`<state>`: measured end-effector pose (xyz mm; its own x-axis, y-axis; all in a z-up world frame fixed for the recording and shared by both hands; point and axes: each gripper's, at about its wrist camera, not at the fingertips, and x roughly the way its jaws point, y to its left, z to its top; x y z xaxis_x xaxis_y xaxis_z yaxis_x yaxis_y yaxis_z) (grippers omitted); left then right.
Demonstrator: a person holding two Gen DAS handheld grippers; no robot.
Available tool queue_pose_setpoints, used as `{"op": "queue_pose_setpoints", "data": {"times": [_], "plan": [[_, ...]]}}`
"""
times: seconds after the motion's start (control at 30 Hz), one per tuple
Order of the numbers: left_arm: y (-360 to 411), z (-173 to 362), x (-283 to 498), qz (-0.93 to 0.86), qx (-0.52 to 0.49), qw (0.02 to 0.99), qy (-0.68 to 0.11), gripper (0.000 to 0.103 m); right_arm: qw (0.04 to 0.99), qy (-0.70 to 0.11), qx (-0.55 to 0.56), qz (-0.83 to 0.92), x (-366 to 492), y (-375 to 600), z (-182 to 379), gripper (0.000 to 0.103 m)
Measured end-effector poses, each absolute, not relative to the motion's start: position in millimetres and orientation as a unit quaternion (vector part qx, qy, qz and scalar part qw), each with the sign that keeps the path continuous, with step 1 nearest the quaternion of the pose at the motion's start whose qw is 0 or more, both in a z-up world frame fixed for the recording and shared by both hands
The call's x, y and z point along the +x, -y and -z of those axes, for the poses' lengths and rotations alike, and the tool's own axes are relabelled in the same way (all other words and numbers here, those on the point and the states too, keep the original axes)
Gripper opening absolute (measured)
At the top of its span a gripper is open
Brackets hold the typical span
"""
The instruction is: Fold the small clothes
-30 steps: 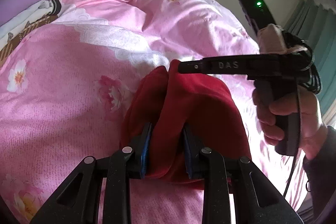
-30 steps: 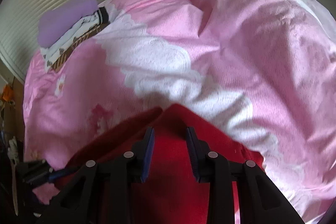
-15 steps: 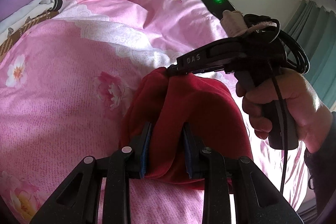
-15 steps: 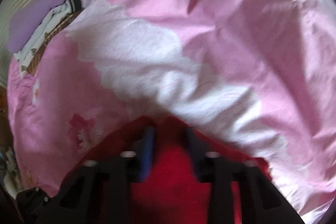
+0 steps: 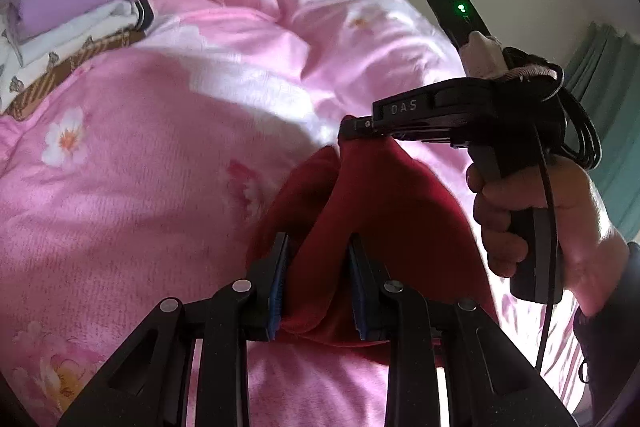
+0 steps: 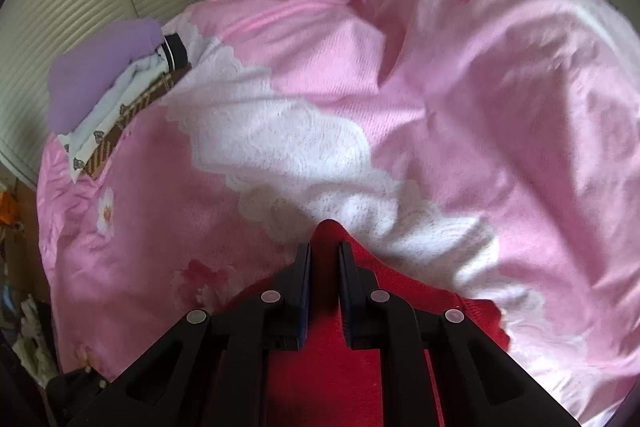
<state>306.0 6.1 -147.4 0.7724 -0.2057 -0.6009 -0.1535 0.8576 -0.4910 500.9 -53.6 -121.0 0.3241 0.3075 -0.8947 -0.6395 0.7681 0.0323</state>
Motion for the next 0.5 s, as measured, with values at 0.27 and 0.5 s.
{"op": "queue_pose_setpoints", "data": {"times": [0.27,0.5], "plan": [[0.1,147.3,304.7,0.017,-0.257,0.905,-0.338,0.032,0.809,-0.484,-0.157,-0.294,496.6,64.6,130.8,0.028],[4.0,126.7,296.8,0.020,-0.229,0.920,-0.316,0.036,0.852,-0.418,-0.136,-0.284,462.1,93.7,95.6,0.037]]}}
